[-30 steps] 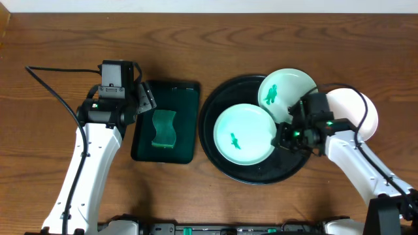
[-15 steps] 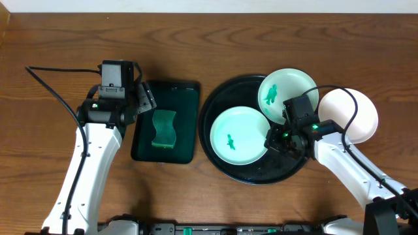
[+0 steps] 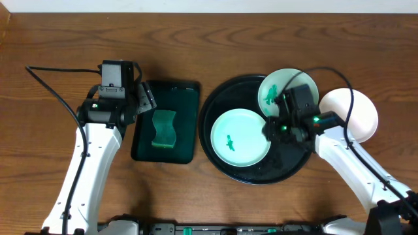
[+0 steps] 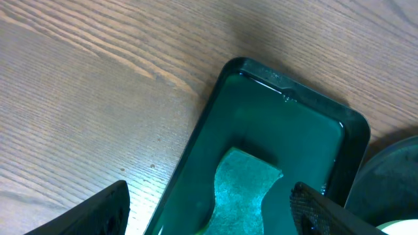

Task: Clean dirty plates on tray and stack at the side
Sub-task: 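Move the right gripper to the upper mint plate rim and pinch it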

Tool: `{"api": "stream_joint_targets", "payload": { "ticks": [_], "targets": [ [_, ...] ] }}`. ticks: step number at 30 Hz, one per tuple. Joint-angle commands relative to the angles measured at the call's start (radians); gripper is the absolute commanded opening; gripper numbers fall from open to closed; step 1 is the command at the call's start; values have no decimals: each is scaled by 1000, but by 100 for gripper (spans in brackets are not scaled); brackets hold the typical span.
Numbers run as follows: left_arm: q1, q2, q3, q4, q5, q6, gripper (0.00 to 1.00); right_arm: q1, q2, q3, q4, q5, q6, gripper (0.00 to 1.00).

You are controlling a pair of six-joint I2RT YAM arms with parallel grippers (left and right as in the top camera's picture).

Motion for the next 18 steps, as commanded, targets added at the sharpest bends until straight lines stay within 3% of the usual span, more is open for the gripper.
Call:
{"api": "stream_joint_targets", "payload": {
  "ticks": [1, 18],
  "targets": [
    [2, 1, 9, 0, -16, -6, 79, 10, 12, 14, 19, 127, -159, 29],
    [2, 1, 9, 0, -16, -6, 79, 14, 191, -24, 167, 82, -251, 27]
  ]
}}
